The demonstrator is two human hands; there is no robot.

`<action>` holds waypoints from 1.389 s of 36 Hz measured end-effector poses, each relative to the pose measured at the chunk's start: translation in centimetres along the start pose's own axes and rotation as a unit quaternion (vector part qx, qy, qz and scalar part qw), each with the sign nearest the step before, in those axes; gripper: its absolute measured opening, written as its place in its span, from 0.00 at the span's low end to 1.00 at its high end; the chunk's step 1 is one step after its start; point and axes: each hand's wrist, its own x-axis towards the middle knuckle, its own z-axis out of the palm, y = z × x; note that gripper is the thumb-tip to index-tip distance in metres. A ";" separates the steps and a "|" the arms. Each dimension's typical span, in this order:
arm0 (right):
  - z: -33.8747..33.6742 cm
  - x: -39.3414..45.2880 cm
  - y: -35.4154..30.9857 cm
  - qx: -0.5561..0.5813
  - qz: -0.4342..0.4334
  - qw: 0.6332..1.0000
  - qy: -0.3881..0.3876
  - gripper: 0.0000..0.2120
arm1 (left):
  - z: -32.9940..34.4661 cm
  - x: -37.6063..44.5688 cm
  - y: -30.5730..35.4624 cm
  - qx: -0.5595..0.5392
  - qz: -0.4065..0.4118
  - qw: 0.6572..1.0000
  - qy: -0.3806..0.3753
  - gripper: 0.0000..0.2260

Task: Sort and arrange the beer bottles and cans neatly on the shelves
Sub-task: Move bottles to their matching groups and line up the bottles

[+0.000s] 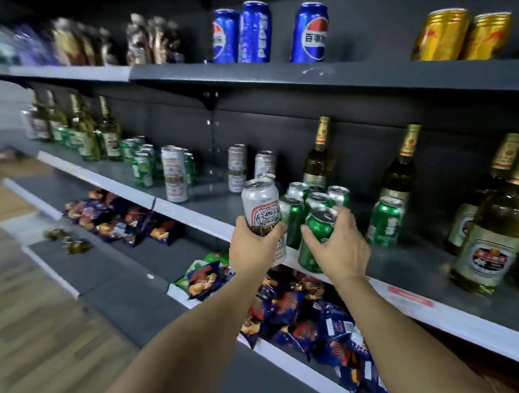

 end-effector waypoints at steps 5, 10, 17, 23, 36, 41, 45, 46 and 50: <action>3.6 -0.3 -6.8 -0.005 -0.070 0.997 -0.017 0.35 | -5.8 3.7 -3.3 -0.004 -0.027 0.998 0.056 0.18; 8.1 0.1 -14.4 0.009 -0.113 0.993 -0.019 0.33 | -12.2 8.6 -6.3 0.013 -0.035 0.996 0.086 0.19; 16.0 0.8 -25.6 0.057 -0.117 0.991 -0.027 0.30 | -21.6 16.2 -11.0 0.051 -0.020 0.993 0.102 0.19; 21.8 1.3 -33.8 0.070 -0.123 0.989 -0.043 0.30 | -27.9 22.1 -14.7 0.072 -0.041 0.989 0.123 0.20; 33.5 7.4 -46.4 0.092 -0.161 0.979 -0.089 0.29 | -34.5 36.9 -20.5 0.075 -0.039 0.984 0.159 0.21; 37.9 11.7 -50.5 0.124 -0.128 0.979 -0.099 0.29 | -34.6 43.9 -21.2 0.061 -0.034 0.985 0.157 0.21; 41.4 14.7 -53.7 0.117 -0.118 0.979 -0.114 0.30 | -34.8 49.7 -21.4 0.067 -0.025 0.986 0.148 0.21; 42.2 15.4 -54.4 0.119 -0.115 0.979 -0.118 0.30 | -34.8 51.0 -21.5 0.062 -0.020 0.987 0.147 0.21; 45.1 17.6 -56.5 0.106 -0.109 0.981 -0.118 0.28 | -34.9 55.9 -21.8 0.061 -0.015 0.988 0.143 0.21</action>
